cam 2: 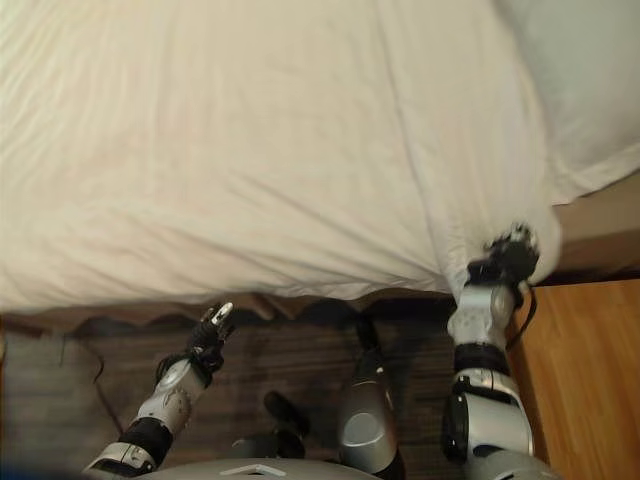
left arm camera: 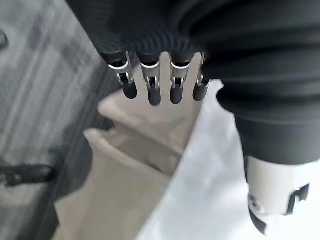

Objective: Making the bed.

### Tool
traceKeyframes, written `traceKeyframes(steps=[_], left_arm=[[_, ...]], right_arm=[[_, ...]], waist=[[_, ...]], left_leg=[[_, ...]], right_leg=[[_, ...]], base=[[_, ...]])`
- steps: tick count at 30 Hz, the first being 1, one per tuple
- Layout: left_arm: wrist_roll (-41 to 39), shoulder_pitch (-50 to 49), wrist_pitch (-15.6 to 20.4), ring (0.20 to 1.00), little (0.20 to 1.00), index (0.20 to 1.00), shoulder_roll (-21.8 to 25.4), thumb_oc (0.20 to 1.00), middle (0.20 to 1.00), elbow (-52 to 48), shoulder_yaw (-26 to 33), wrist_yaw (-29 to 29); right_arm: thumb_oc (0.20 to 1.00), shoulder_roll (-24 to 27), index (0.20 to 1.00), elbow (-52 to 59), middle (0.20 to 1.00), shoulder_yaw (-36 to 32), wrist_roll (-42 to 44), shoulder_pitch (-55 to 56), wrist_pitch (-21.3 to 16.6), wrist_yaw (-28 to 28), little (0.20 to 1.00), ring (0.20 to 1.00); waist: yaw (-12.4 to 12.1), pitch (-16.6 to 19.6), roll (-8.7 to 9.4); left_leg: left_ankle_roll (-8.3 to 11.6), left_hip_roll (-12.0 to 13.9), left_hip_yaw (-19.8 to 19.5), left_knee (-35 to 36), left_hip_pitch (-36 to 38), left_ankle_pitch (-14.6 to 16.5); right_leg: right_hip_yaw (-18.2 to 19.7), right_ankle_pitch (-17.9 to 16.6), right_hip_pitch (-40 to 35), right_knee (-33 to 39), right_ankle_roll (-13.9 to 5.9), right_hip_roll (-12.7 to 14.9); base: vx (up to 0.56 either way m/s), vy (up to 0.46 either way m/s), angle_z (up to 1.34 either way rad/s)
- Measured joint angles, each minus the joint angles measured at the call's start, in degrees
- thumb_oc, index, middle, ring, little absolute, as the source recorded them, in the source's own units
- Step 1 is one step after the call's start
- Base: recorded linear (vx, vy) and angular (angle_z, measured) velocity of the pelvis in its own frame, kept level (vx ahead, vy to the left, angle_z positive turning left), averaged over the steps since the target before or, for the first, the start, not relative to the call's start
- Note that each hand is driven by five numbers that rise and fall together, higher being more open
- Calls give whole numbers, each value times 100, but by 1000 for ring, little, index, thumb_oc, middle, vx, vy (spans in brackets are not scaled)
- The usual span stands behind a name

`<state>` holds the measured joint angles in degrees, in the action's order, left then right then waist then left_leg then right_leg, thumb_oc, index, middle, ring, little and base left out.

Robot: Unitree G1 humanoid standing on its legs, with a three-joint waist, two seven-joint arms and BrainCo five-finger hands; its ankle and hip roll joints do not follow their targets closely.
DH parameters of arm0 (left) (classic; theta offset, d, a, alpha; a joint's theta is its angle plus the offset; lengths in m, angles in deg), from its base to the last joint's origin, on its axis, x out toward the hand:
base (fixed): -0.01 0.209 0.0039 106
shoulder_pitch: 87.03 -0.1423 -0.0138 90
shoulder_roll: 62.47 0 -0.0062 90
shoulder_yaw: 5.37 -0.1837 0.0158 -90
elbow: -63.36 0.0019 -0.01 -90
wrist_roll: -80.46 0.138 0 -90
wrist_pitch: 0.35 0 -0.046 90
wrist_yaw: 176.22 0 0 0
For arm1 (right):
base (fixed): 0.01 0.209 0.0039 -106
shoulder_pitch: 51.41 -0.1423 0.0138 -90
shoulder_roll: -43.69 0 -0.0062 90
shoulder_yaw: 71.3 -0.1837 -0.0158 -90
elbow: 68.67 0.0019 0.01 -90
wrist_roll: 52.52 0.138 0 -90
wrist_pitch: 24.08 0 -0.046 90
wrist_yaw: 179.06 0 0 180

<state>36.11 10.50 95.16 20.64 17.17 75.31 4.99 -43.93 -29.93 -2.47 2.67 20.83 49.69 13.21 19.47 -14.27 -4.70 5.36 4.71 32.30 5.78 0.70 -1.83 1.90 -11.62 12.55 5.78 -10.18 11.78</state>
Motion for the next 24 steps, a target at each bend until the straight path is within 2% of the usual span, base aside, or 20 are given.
traceKeyframes(steps=[3, 6, 7, 8, 9, 10, 11, 12, 13, 14, 15, 16, 18, 19, 20, 21, 22, 23, 24], left_arm=[[2, -64, -79, 1000, 1000, 1000, -25, 1000, 1000, 197, 7, -2], [3, -141, -87, 1000, 1000, 1000, -57, 1000, 1000, 210, 21, 4], [3, -161, -86, 1000, 1000, 1000, -66, 1000, 1000, 207, 26, 8], [4, -189, -91, 1000, 1000, 1000, -68, 1000, 1000, 207, 23, 12], [20, -258, -100, 1000, 1000, 1000, -22, 1000, 1000, 71, 85, 61], [21, -257, -87, 1000, 1000, 1000, -1, 1000, 1000, 48, 143, 78], [28, -276, -69, 1000, 1000, 1000, 7, 1000, 1000, 37, 153, 95], [54, -317, -54, 1000, 1000, 1000, 28, 1000, 1000, -4, 199, 121], [67, -300, -46, 1000, 1000, 1000, 71, 1000, 1000, -31, 179, 129], [76, -300, -56, 1000, 1000, 1000, 82, 1000, 1000, -25, 172, 130], [80, -438, -81, 1000, 1000, 1000, 88, 1000, 1000, -9, 84, 140], [182, -467, -104, 1000, 1000, 1000, 134, 1000, 1000, -42, 120, 138], [481, -786, -125, 1000, 1000, 1000, 389, 1000, 1000, -68, 105, 129], [601, -964, -186, 1000, 1000, 1000, 527, 1000, 1000, -81, 175, 139], [726, -1071, -210, 1000, 1000, 1000, 658, 1000, 1000, -111, 173, 143], [749, -1164, -205, 1000, 1000, 1000, 709, 1000, 1000, -239, 173, 143], [907, -1340, -213, 1000, 1000, 1000, 858, 1000, 1000, -549, 171, 170], [1000, -1569, -200, 1000, 1000, 1000, 1138, 1000, 1000, -957, 196, 205], [1137, -1523, -220, 1000, 1000, 1000, 1039, 1000, 1000, -941, 365, 231]], right_arm=[[200, -253, 200, -673, 200, -75, -2, 1010, 431, 111, 200, 200], [200, -404, 200, -779, 200, 245, -32, 1752, 686, 88, 200, 200], [335, -386, 335, -794, 335, 452, -155, 1818, 748, 84, 335, 335], [1000, -367, 1000, -796, 1000, 618, -271, 1820, 785, 76, 1000, 1000], [1000, -367, 1000, -675, 1000, 1145, -691, 1800, 865, 71, 1000, 1000], [1000, -360, 1000, -572, 1000, 1547, -900, 1845, 878, 9, 1000, 1000], [1000, -409, 1000, -447, 1000, 1692, -1126, 1776, 916, -81, 1000, 1000], [1000, -467, 1000, -226, 1000, 1907, -1314, 1823, 956, -97, 1000, 1000], [1000, -561, 1000, -36, 1000, 2003, -1511, 1848, 981, -172, 1000, 1000], [1000, -592, 1000, 166, 1000, 2059, -1675, 1863, 988, -191, 1000, 1000], [1000, -557, 1000, 497, 1000, 2100, -1931, 1868, 972, -271, 1000, 1000], [1000, -640, 1000, 677, 1000, 2106, -2087, 1932, 1023, -264, 1000, 1000], [1000, -832, 1000, 1257, 1000, 2399, -2683, 2347, 1052, -316, 1000, 1000], [1000, -999, 1000, 1443, 1000, 2486, -2894, 2402, 1091, -346, 1000, 1000], [1000, -1153, 1000, 1514, 1000, 2524, -3040, 2497, 1094, -373, 1000, 1000], [1000, -1166, 1000, 1573, 1000, 2642, -3100, 2601, 1097, -387, 1000, 1000], [1000, -1234, 1000, 1836, 1000, 2746, -3295, 2858, 1100, -382, 1000, 1000], [1000, -1467, 1000, 2073, 1000, 2813, -3416, 2967, 1046, -362, 1000, 1000], [1000, -1518, 1000, 2051, 1000, 2873, -3500, 2510, 1044, -372, 1000, 1000]], waist=[[124, 23, 17], [242, 38, 55], [239, 44, 81], [243, 45, 131], [138, 13, 345], [12, -3, 459], [-63, -10, 625], [-178, -39, 791], [-345, -5, 1027], [-429, 10, 1140], [-399, 153, 1205], [-430, 176, 1431], [-428, 505, 1943], [-418, 557, 2103], [-426, 612, 2175], [-534, 620, 2186], [-715, 634, 2243], [-824, 656, 2506], [-829, 405, 2191]], left_leg=[[3, 10, 43, 3, 274, 114], [16, 6, 37, 0, 380, 159], [2, 6, 37, 0, 398, 161], [-2, 9, 36, -3, 417, 158], [103, 80, 3, -363, 381, 272], [153, 157, -185, -630, 366, 407], [182, 264, -375, -817, 332, 525], [280, 295, -746, -1127, 317, 635], [415, 310, -1667, -1734, 172, 886], [510, 295, -2179, -1877, 139, 1033], [404, 341, -2521, -1601, 288, 1224], [329, 246, -2513, -1510, 357, 1165], [174, 57, -2397, -1497, 368, 1055], [90, 20, -2297, -1475, 385, 1036], [-65, 64, -2205, -1374, 425, 993], [-123, 115, -2124, -1290, 456, 939], [-153, 79, -1973, -1423, 379, 864], [-473, -182, -1482, -1820, 120, 1073], [-565, 58, -1337, -1883, -51, 1122]], right_leg=[[71, 79, -237, 5, -81, 18], [89, 117, -343, 2, -82, 24], [96, 121, -354, 2, -68, 21], [97, 117, -362, 1, -64, 8], [139, 140, -291, -135, -22, -23], [203, 151, -315, -191, -4, -88], [192, 143, -324, -242, 36, -176], [201, 169, -354, -327, 133, -182], [217, 124, -424, -323, 220, -209], [244, 83, -515, -312, 234, -257], [155, 64, -541, -289, 198, -354], [171, 30, -604, -252, 188, -259], [107, 86, -585, -179, 119, -76], [108, 323, -552, -281, -176, 4], [-14, 792, -484, -386, -617, 44], [-199, 898, -447, -401, -630, 11], [-642, 881, -468, -586, -409, -107], [-795, -654, -558, -199, 323, -115], [-588, -960, -375, -165, 105, -143]], base=[[36, -22, -11], [-7, -36, -3], [-24, -117, -1], [-68, -163, -20], [-72, -221, -34], [-128, -73, -40], [-102, -4, -24], [-96, 65, -23], [-83, 99, -24], [-173, 144, -13], [-260, 230, 1], [-259, 176, 16], [-204, 25, -11], [-270, -53, -38], [-463, 78, -47], [-513, 153, -43], [-396, 146, -71], [-316, 99, -100], [-307, 120, -71]])
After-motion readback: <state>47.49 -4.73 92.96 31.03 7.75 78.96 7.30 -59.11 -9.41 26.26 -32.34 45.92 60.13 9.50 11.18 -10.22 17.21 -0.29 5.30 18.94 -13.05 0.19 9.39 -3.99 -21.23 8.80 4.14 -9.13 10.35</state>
